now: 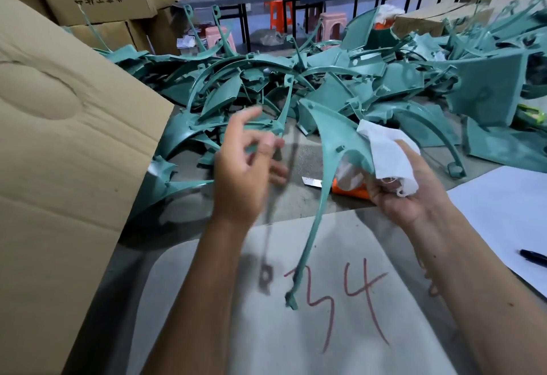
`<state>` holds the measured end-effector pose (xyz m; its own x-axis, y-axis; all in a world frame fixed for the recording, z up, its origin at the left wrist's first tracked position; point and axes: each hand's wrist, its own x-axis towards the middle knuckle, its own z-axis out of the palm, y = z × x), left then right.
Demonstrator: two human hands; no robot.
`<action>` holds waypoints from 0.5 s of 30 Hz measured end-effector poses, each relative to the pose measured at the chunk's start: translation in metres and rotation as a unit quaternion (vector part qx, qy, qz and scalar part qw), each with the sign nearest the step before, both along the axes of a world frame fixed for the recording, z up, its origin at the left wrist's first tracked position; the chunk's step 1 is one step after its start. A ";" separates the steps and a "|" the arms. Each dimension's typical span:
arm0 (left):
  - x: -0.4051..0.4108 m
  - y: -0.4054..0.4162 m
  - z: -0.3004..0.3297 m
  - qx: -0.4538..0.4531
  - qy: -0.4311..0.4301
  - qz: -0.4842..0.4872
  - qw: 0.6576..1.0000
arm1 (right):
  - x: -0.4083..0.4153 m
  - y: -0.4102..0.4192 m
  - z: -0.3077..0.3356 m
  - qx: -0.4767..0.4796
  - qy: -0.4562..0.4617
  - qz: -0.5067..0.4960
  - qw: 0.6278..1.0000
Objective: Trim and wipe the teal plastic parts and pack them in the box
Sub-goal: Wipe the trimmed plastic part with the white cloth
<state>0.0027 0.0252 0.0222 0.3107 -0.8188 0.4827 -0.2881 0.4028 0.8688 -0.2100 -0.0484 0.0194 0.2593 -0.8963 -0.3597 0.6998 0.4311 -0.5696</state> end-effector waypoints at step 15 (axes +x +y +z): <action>-0.035 -0.005 -0.008 0.193 -0.071 0.049 0.977 | 0.029 0.011 -0.018 -0.192 0.275 -0.111 0.936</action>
